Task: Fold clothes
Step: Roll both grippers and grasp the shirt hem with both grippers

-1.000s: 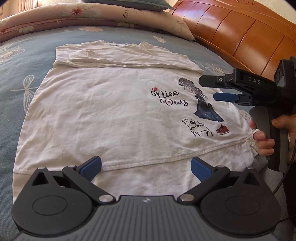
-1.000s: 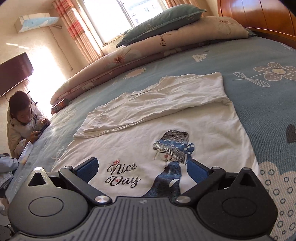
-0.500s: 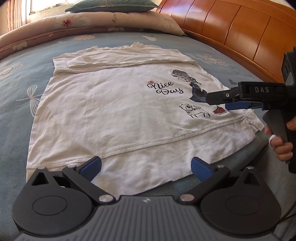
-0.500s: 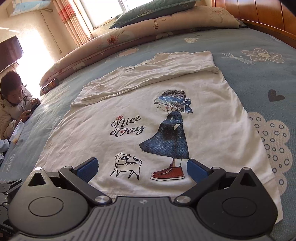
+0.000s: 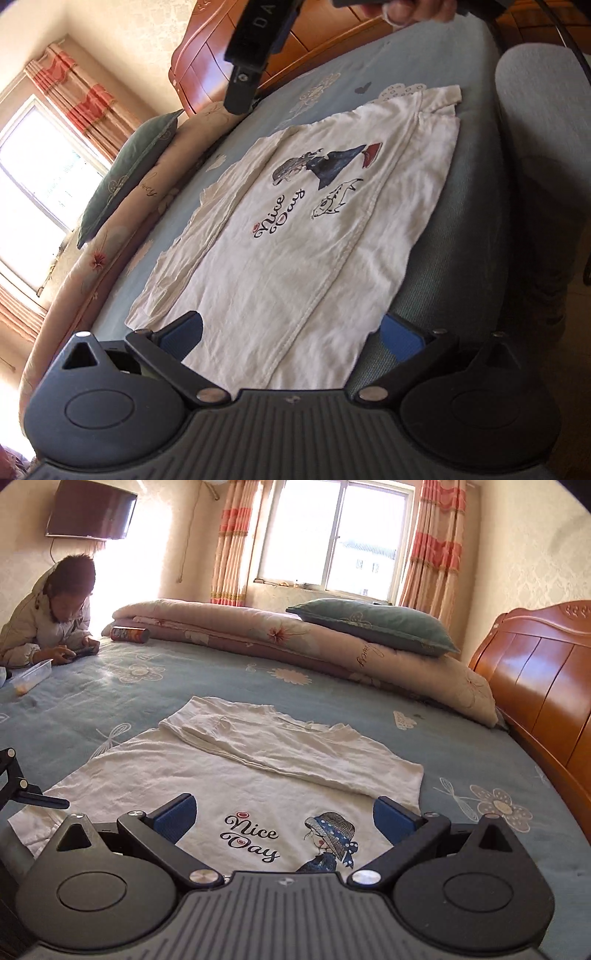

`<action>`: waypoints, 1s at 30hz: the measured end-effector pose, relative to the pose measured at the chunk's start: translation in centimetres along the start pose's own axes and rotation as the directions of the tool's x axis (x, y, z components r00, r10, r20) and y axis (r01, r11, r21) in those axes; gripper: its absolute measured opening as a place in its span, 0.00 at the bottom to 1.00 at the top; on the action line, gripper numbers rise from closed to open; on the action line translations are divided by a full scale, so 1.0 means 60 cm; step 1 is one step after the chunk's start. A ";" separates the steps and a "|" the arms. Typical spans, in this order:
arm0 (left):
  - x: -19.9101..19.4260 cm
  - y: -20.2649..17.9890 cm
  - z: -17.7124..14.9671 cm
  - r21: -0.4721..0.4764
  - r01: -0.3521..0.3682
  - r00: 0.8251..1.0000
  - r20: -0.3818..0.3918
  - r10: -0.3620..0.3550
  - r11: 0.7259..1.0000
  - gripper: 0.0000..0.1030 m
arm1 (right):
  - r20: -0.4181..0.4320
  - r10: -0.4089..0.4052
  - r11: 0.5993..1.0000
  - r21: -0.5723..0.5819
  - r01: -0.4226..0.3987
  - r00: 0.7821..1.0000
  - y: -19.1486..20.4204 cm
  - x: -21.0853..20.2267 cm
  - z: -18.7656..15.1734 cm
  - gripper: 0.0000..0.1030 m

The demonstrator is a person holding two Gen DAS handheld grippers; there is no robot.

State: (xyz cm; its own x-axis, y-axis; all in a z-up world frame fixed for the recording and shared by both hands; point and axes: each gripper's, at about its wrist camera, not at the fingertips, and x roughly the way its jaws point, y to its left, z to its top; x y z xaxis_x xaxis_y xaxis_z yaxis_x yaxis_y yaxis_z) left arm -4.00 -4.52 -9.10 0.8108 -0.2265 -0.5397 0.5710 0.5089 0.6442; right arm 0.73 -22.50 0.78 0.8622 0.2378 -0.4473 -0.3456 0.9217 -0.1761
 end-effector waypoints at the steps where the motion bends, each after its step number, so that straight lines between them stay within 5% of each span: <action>1: 0.001 0.003 0.000 -0.001 0.012 1.000 -0.003 -0.012 1.000 0.99 | 0.002 0.011 1.000 -0.008 -0.011 1.000 0.003 -0.003 0.004 1.00; 4: 0.003 0.011 0.000 0.015 0.042 0.999 -0.012 -0.042 0.999 0.99 | -0.002 0.039 0.999 -0.009 -0.039 0.999 0.013 -0.011 0.008 1.00; 7: 0.004 0.008 -0.002 0.131 0.047 0.999 -0.015 -0.045 0.990 0.99 | -0.012 0.053 0.999 0.007 -0.052 0.999 0.017 -0.011 0.002 1.00; 14: 0.020 -0.003 0.013 0.334 0.078 0.997 -0.037 -0.069 0.939 0.99 | -0.039 0.070 0.997 0.030 -0.069 0.997 0.024 -0.006 -0.011 1.00; 21: 0.042 -0.022 0.040 0.413 0.059 0.998 -0.036 -0.048 0.909 1.00 | -0.042 0.091 0.993 0.083 -0.087 0.995 0.021 -0.002 -0.019 1.00; 30: 0.037 -0.023 0.002 0.497 -0.007 0.999 -0.041 0.032 0.868 1.00 | -0.064 0.097 0.991 0.102 -0.090 0.993 0.010 -0.002 -0.038 1.00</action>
State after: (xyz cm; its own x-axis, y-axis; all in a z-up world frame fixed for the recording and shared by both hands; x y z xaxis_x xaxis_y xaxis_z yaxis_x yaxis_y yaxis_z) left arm -2.97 -5.83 -11.12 0.8226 -0.1755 -0.5409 0.5537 0.0307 0.8321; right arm -0.44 -22.69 -1.26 0.7990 0.3062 -0.5176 -0.3825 0.9229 -0.0446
